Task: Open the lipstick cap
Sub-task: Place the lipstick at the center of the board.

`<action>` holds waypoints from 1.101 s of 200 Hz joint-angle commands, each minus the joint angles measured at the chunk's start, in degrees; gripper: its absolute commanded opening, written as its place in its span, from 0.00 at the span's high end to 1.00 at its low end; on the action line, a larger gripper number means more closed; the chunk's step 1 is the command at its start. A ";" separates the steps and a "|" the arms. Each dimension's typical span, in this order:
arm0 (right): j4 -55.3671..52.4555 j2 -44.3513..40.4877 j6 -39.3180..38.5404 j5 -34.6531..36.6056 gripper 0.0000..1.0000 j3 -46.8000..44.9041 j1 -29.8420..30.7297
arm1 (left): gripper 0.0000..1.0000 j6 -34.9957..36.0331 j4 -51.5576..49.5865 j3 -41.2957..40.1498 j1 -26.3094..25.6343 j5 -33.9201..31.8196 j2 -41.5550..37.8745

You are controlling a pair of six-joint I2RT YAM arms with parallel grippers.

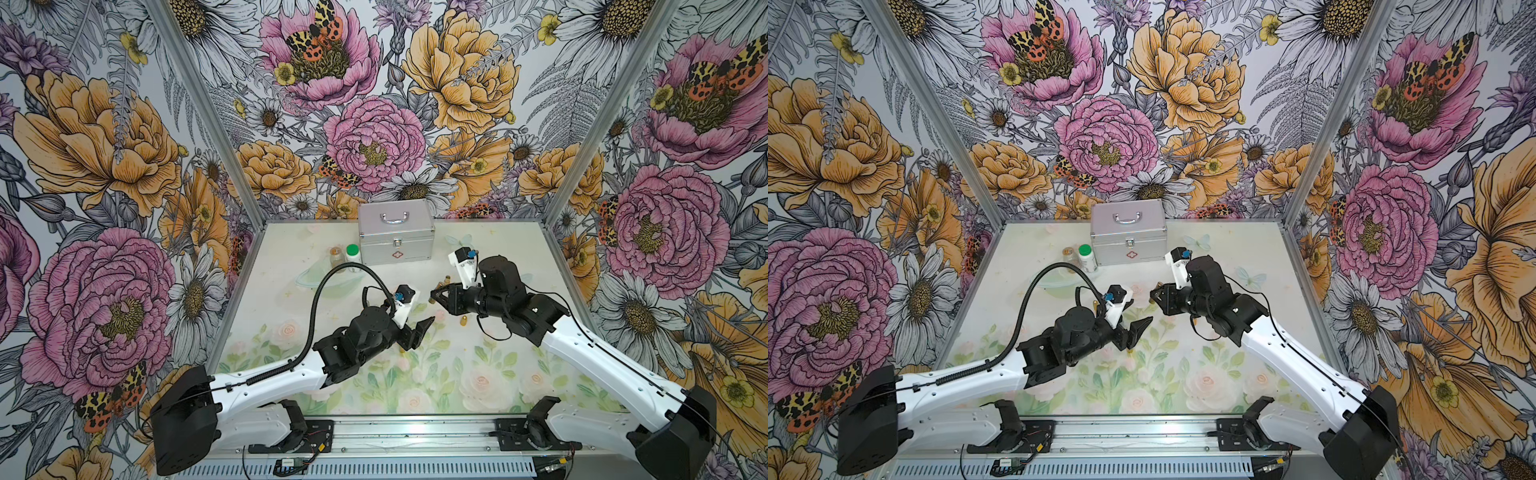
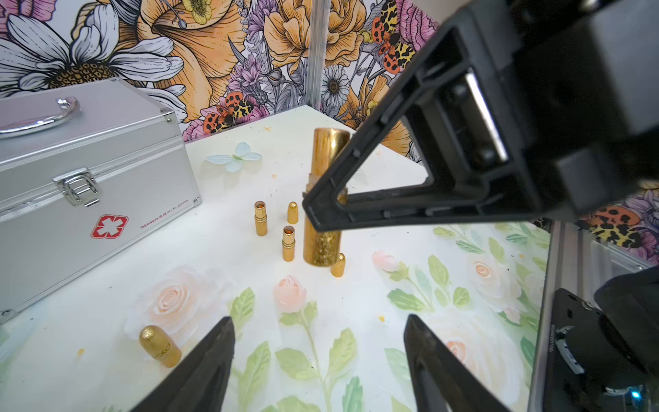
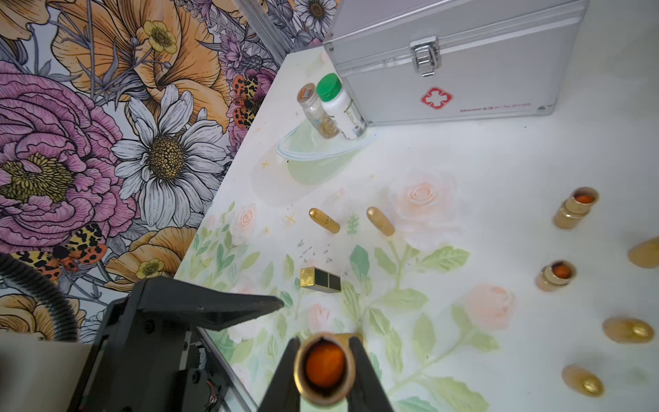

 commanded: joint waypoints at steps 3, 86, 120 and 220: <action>-1.89 0.90 -4.13 9.76 0.79 1.21 0.37 | 0.11 -1.87 -1.43 -1.83 -0.14 -2.56 -3.07; 11.45 5.57 -8.65 24.63 0.80 -9.72 1.68 | 0.01 -9.13 -11.29 -2.78 2.20 -9.48 -7.29; 20.37 8.14 -10.00 26.98 0.80 -15.50 1.78 | 0.01 -11.67 -12.16 -2.66 3.43 -9.77 -6.69; 34.79 17.32 -13.89 28.76 0.80 -20.49 1.84 | 0.01 -12.45 -12.17 -1.58 4.06 -9.68 -5.08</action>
